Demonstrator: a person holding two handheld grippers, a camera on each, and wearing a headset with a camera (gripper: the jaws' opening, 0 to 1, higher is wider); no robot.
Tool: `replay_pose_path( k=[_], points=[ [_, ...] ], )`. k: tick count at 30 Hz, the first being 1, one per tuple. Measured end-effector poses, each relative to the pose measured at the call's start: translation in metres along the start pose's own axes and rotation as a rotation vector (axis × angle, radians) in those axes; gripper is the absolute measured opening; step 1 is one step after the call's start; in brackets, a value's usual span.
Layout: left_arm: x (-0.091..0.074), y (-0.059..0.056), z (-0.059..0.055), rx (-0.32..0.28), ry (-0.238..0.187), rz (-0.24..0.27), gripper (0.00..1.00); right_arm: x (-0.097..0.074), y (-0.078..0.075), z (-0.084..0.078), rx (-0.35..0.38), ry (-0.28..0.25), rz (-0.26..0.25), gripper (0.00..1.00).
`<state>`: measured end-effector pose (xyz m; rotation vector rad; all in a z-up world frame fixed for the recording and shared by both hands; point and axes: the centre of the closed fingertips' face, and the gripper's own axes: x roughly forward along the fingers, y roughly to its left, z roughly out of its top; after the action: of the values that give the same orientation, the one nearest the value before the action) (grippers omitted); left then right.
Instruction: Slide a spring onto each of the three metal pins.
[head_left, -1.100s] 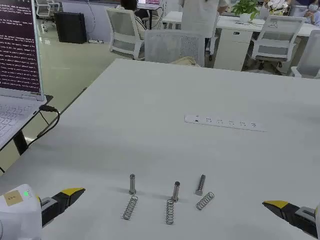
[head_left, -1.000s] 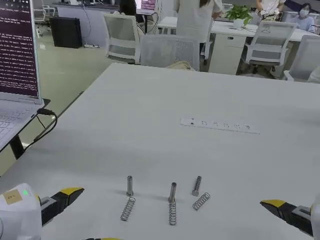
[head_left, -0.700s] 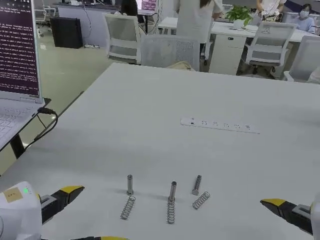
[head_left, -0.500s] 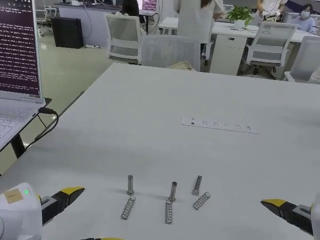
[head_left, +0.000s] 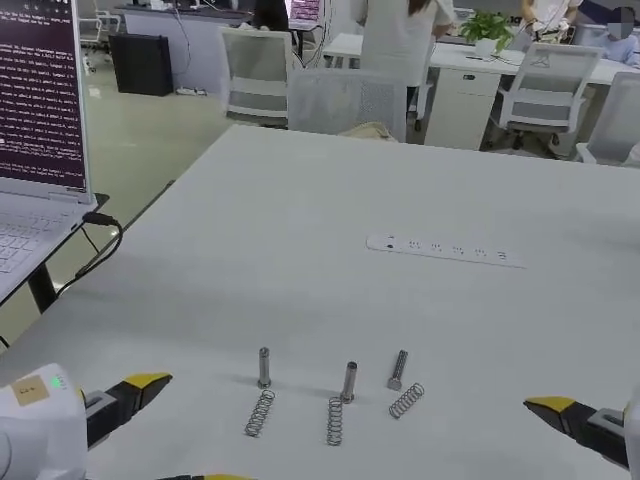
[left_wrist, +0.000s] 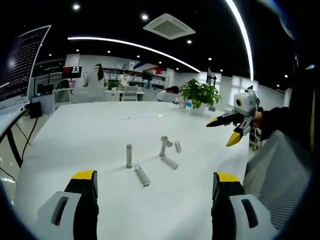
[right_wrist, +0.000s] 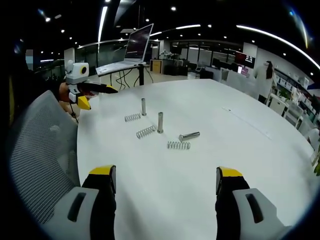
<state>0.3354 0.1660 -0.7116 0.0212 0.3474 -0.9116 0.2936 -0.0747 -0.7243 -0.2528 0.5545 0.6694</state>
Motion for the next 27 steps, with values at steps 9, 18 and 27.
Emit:
replay_pose_path(
  k=[9,18,27],
  points=[
    [0.0001,0.0,-0.0016,0.001,0.005,-0.002,0.93,-0.0003,-0.0011,-0.0025,0.003,0.007,-0.004,0.81],
    [-0.0003,0.0004,-0.0024,0.0,0.004,-0.003,0.93,-0.0016,-0.002,-0.0049,-0.008,0.025,-0.007,0.79],
    [-0.0012,-0.0001,-0.0029,0.0,0.002,-0.002,0.93,-0.0019,-0.0004,-0.0051,-0.013,0.034,0.001,0.78]
  ],
)
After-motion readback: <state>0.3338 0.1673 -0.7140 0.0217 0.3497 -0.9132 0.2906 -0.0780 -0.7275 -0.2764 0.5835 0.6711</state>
